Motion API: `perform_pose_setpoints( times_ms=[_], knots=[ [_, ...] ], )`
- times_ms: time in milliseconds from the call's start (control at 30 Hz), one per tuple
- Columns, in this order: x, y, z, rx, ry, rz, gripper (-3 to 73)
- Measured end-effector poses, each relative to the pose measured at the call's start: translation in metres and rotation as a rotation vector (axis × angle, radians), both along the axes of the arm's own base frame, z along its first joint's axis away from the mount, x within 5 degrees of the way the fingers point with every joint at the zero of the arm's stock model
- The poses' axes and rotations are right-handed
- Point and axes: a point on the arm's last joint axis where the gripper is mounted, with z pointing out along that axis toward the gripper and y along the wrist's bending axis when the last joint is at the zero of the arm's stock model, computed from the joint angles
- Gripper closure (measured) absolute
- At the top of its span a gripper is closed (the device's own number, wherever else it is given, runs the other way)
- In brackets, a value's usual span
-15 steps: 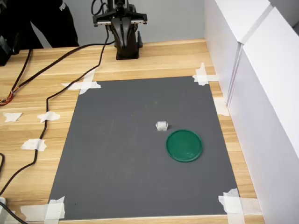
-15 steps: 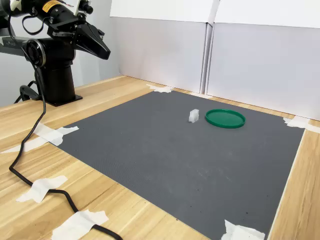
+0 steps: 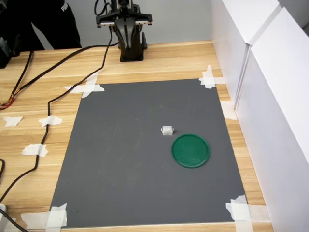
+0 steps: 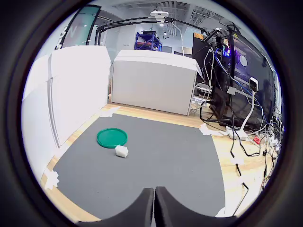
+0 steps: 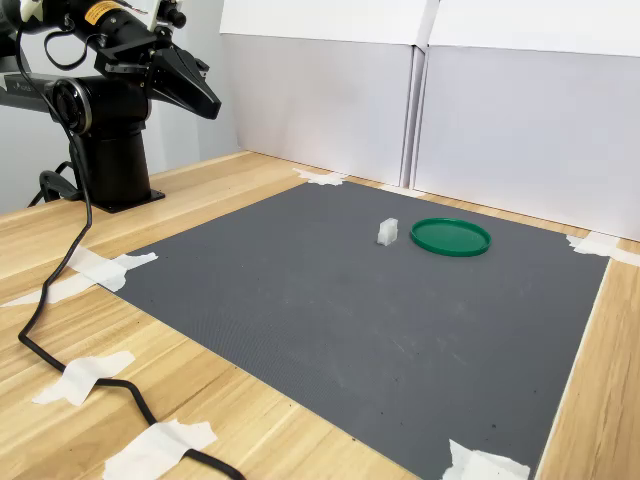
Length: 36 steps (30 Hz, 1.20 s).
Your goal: Grasp a white terminal and put it on the green lid.
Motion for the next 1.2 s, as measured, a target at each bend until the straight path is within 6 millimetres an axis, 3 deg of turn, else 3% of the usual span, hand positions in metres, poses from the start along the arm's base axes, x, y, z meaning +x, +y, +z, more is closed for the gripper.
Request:
perform_pose_setpoints(
  times_ms=[333,633,1200],
  knots=[
    [0.0,0.0,0.002,0.0,-0.005,0.0,71.1],
    [0.005,0.001,0.035,0.002,-0.009,0.0,71.1],
    [0.06,0.007,0.097,-0.116,0.368,0.057,71.1]
  ],
)
